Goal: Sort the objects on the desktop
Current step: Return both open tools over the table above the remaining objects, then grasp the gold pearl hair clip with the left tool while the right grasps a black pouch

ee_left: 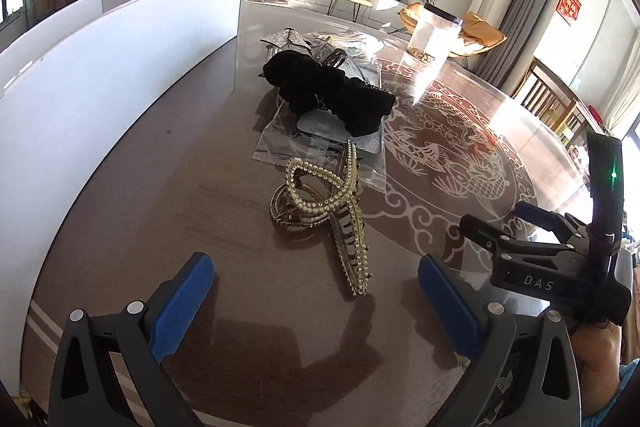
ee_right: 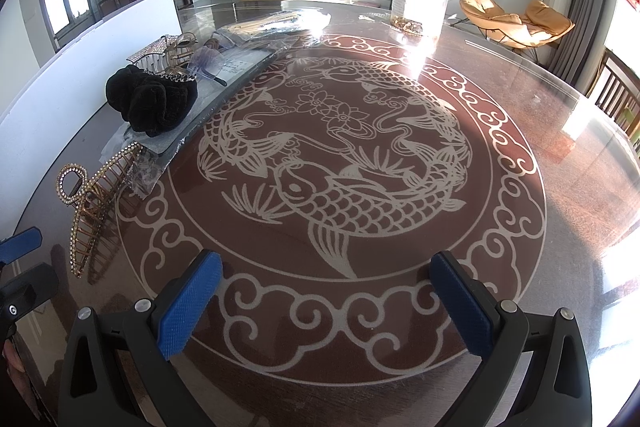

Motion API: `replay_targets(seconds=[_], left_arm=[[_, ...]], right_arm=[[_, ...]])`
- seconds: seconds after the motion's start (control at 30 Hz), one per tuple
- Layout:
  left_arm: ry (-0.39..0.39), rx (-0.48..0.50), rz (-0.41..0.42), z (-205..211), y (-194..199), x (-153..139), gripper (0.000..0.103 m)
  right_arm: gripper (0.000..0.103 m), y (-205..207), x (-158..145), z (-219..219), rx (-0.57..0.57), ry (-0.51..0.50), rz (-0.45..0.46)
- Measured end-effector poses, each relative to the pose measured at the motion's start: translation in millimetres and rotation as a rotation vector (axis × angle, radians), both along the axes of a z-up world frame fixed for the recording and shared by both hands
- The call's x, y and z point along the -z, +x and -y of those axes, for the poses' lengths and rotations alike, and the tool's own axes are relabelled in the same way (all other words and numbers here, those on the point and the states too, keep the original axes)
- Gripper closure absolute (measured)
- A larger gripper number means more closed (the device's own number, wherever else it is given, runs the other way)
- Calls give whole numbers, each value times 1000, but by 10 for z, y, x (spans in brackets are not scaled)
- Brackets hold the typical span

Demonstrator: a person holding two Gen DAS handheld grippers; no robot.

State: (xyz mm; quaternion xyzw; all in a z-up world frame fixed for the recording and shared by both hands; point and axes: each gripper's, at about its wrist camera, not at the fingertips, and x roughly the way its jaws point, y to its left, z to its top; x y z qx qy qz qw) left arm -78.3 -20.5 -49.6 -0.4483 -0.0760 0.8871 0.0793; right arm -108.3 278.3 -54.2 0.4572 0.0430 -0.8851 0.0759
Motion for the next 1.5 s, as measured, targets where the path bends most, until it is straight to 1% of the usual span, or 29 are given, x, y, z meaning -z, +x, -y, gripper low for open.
replay_targets(seconds=[0.1,0.17,0.2,0.23,0.27,0.3,0.33,0.43,0.5,0.6,0.63,0.7,0.73,0.8,0.83,0.87,0.9,0.93,0.97,1.0,1.07,1.13,1.2,1.3,1.37,1.43,1.5], left_arm=[[-14,-16,19,-48,-232,58,0],[-67,-19,21,-107,-337,70,0],[-101,-16,18,-135,-365,77,2],[-146,-12,-2,-163,-368,72,21],[-207,-9,-21,-188,-360,71,40],[-210,20,-41,-195,-334,61,50],[-220,27,-48,-181,-315,53,54],[-247,28,-68,-92,-202,42,56],[-256,5,-70,5,-116,34,58],[-227,-46,-64,168,3,18,58],[-213,-62,-61,204,16,14,58],[-186,-83,-58,256,36,12,58],[-181,-86,-59,261,43,13,58],[-201,-82,-62,231,45,22,58],[-219,-78,-65,205,43,28,58],[-235,-76,-67,182,37,35,58],[-245,-73,-68,167,34,41,58],[-246,-73,-69,163,34,41,58],[-239,-73,-69,173,34,41,57],[-226,-75,-69,194,31,39,57],[-198,-81,-69,230,29,32,57],[-185,-83,-70,243,27,32,57],[-189,-82,-72,232,29,32,57],[-189,-81,-72,235,29,29,57],[-179,-83,-71,252,30,26,57],[-165,-85,-68,268,34,26,57],[-146,-84,-66,276,47,21,57]], right_arm=[[0,3,-2,1,0,0,0],[0,3,-3,1,0,0,0],[0,3,-3,0,0,0,0],[0,0,1,1,0,0,0],[0,0,0,2,0,0,0],[0,3,-5,1,0,0,0],[0,1,-3,1,0,0,0],[0,1,-3,1,0,0,-1],[0,-1,-2,1,0,0,0],[0,10,-12,19,0,11,-7],[0,24,-23,42,-17,10,-13],[0,63,-105,124,-122,-71,-53],[1,73,-194,213,-185,-84,-89],[3,17,-402,465,-293,-51,-163],[5,-54,-496,604,-359,-55,-182],[12,-158,-572,740,-417,-52,-188],[22,-277,-619,880,-466,-42,-175],[27,-421,-629,1007,-505,-30,-148],[39,-554,-614,1125,-535,-20,-112],[46,-682,-582,1234,-566,-17,-69],[48,-839,-477,1432,-622,22,-9],[50,-909,-367,1583,-662,93,16],[67,-984,-284,1622,-668,94,65],[68,-980,-296,1530,-624,57,68],[68,-892,-302,1391,-583,38,71],[68,-726,-322,1170,-525,-5,76],[68,-492,-327,865,-438,-57,81]])
